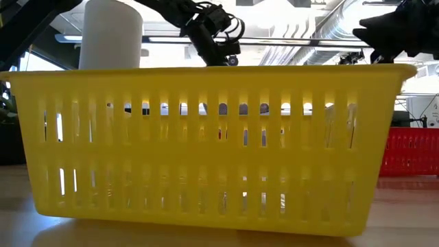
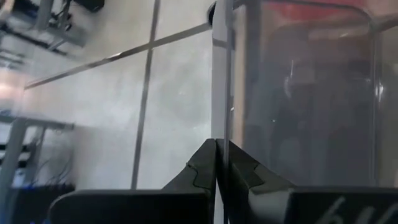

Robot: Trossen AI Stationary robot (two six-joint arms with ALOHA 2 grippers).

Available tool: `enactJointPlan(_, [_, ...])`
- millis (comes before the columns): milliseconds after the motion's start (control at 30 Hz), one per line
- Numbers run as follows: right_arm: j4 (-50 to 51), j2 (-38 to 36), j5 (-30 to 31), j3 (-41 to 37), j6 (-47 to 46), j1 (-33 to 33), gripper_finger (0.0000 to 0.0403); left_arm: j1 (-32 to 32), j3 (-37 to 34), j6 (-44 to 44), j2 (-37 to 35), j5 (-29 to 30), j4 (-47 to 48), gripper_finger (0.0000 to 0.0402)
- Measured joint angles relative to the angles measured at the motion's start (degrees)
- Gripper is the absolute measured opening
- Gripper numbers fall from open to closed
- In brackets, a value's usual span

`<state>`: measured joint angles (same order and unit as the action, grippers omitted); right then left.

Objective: Stack baskets by color
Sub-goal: Stack the bottom left black bin on the top black bin

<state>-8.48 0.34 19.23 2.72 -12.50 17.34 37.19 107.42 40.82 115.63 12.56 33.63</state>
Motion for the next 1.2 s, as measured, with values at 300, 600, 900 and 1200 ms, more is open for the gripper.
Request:
enactJointPlan(300, [-7.9,0.0,7.7,0.0,8.1,0.0,0.0075,-1.6,0.0,0.2,0.0,4.6,0.0,0.0000])
enactJointPlan(600, [-15.9,0.5,16.1,2.5,20.9,0.0,0.0075,-2.1,0.0,0.0,0.0,4.8,0.0,0.0000])
enactJointPlan(900, [-3.4,11.2,27.7,16.8,23.3,0.0,0.0075,-2.1,0.0,-1.6,0.0,6.5,0.0,0.0000])
enactJointPlan(1200, [5.7,29.4,36.7,32.6,23.0,-1.5,0.0075,-2.1,0.0,-3.2,0.0,6.6,0.0,0.0000])
